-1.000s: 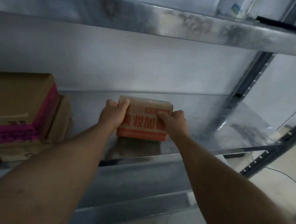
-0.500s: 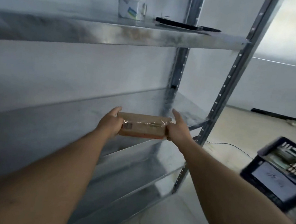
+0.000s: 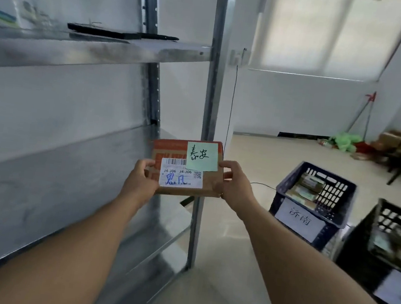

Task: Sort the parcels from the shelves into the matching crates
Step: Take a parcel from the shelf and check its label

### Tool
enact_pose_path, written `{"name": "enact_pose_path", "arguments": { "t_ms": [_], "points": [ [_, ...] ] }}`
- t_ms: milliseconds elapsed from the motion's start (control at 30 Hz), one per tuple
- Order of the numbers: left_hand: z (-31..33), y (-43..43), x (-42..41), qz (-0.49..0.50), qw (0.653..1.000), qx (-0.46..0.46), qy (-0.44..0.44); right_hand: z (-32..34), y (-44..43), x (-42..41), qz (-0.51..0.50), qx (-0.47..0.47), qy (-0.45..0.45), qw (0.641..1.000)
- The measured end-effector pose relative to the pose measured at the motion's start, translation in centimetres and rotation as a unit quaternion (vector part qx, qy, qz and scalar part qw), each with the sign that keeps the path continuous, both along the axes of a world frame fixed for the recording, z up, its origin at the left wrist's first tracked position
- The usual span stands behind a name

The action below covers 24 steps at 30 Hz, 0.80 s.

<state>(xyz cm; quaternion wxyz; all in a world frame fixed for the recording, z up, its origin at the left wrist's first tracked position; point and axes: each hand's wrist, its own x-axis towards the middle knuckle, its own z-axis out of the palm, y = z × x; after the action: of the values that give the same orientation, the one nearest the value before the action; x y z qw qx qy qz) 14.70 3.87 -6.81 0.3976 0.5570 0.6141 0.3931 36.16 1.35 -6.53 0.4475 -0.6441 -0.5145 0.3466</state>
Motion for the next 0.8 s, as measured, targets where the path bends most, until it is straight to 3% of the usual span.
{"name": "enact_pose_path", "arguments": {
  "t_ms": [400,800],
  "points": [
    [-1.0,1.8,16.8,-0.135,0.989,0.053,0.018,-2.7,-1.1,16.6,-0.081,0.013,-0.060,0.995],
    [-6.0,9.5,29.7,-0.255,0.967,0.018,0.021,-6.3,1.4,28.6,-0.122,-0.039,0.017,0.992]
  ]
}}
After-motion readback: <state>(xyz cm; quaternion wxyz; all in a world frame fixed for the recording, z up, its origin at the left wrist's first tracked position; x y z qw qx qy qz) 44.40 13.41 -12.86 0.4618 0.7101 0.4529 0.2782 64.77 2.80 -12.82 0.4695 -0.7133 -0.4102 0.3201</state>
